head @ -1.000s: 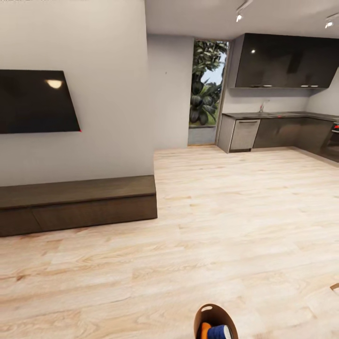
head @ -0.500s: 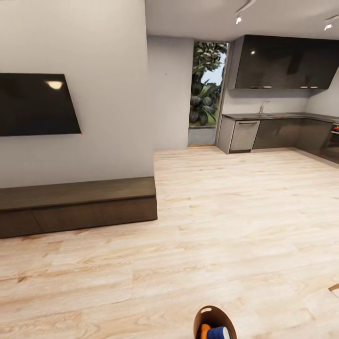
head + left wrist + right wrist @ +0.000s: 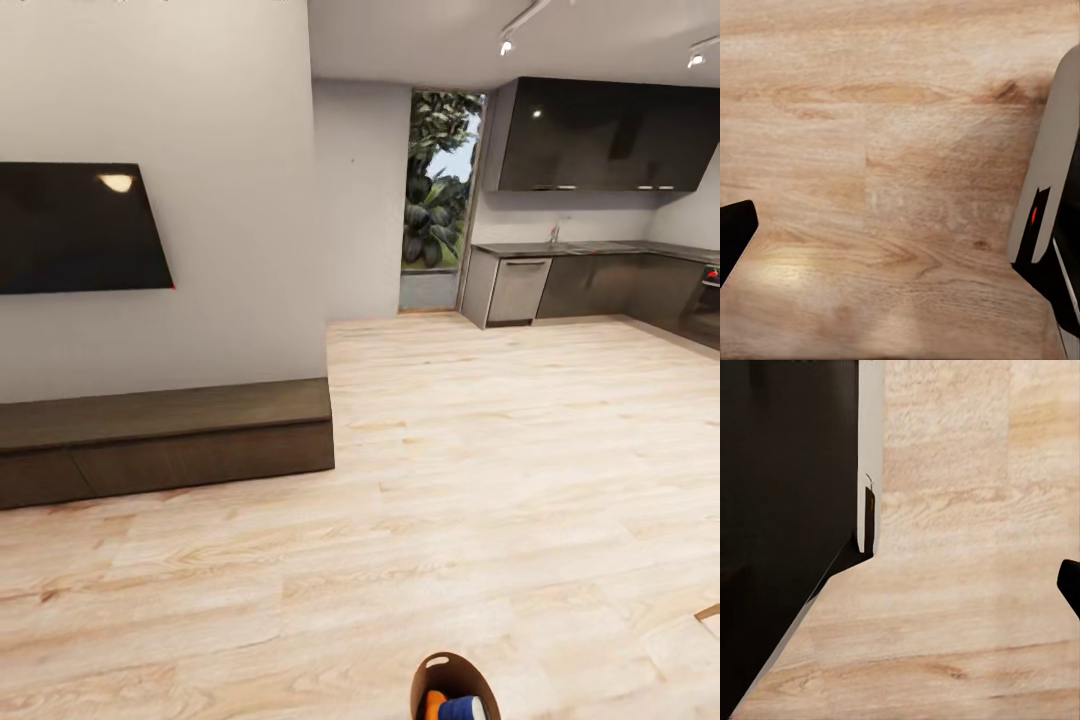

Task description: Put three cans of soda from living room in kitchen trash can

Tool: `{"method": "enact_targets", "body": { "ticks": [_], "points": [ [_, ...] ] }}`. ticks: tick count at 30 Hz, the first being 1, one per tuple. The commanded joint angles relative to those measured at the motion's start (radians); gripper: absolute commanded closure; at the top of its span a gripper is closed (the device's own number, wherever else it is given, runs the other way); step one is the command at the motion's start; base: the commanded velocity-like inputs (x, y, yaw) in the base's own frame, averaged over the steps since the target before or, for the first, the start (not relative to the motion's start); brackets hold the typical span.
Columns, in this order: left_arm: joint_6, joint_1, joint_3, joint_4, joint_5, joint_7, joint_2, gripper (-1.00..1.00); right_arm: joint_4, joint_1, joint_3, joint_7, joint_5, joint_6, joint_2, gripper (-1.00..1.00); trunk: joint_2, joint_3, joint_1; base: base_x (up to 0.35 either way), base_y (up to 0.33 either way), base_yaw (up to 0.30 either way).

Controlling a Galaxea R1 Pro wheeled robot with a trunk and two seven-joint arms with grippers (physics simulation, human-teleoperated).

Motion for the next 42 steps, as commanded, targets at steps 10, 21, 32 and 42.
{"method": "enact_targets", "body": {
  "ticks": [10,21,32,42],
  "points": [
    [0.004,0.000,-0.001,-0.001,0.001,0.007,-0.005,-1.00,-0.008,0.000,-0.004,0.000,-0.004,-0.004,0.001,-1.00,0.035,0.016,-0.019,0.000,0.000,0.000],
    [0.007,-0.004,0.003,-0.002,0.001,0.007,-0.013,-1.00,-0.019,-0.001,-0.003,-0.003,-0.004,-0.001,0.002,-1.00,0.035,0.016,-0.019,0.000,0.000,0.000],
    [0.007,-0.012,0.002,-0.011,-0.001,0.004,-0.027,-1.00,-0.047,-0.002,0.000,-0.003,-0.003,-0.001,0.003,-1.00,0.035,0.016,-0.019,0.000,0.000,0.000],
    [0.007,-0.021,0.000,-0.014,0.001,0.001,-0.043,-1.00,-0.055,-0.002,0.000,-0.002,-0.003,-0.001,0.033,-1.00,0.035,0.016,-0.019,0.000,0.000,0.000]
  ]
}}
